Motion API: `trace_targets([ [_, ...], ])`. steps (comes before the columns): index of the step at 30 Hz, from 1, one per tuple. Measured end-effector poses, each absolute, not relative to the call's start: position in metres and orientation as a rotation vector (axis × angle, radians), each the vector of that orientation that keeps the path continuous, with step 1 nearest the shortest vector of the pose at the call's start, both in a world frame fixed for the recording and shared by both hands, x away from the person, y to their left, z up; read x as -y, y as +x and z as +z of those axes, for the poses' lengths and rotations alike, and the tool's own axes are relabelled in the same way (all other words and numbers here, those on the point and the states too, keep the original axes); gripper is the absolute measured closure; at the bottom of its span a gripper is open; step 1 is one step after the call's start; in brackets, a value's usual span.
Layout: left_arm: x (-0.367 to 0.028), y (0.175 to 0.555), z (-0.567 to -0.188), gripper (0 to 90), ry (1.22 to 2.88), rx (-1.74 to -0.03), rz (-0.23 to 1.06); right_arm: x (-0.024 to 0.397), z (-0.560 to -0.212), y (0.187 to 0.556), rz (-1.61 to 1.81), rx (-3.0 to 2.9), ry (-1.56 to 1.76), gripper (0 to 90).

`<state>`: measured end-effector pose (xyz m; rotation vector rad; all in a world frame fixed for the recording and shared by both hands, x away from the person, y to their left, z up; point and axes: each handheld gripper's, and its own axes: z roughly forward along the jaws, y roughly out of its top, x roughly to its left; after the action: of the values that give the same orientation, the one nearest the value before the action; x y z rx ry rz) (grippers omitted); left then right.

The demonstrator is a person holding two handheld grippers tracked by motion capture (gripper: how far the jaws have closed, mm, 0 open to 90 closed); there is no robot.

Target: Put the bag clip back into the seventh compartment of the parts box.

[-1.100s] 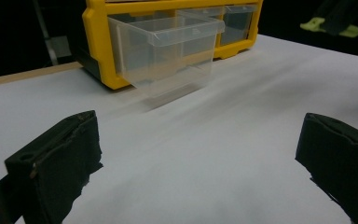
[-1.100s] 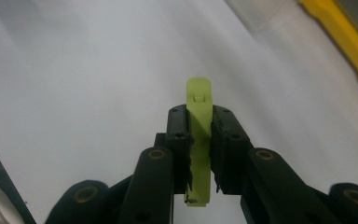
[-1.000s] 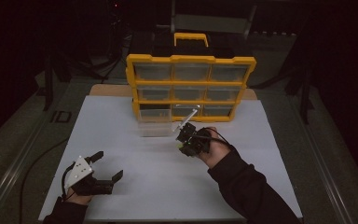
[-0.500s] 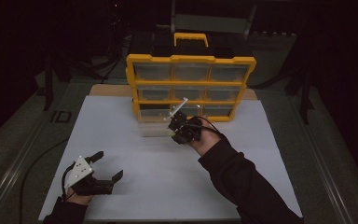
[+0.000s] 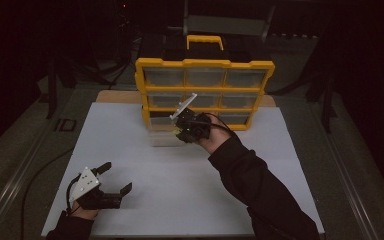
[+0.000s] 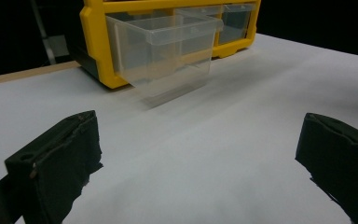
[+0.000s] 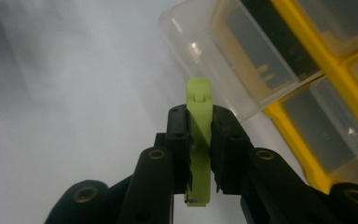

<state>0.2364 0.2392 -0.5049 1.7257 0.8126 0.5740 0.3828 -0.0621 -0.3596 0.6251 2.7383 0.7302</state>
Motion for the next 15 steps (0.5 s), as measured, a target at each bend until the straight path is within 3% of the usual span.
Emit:
trace_targets([
  [15,-0.239,0.237,-0.506,0.1,1.734,-0.81,0.575,0.052,-0.348,0.413,0.79,-2.742,0.601,78.7],
])
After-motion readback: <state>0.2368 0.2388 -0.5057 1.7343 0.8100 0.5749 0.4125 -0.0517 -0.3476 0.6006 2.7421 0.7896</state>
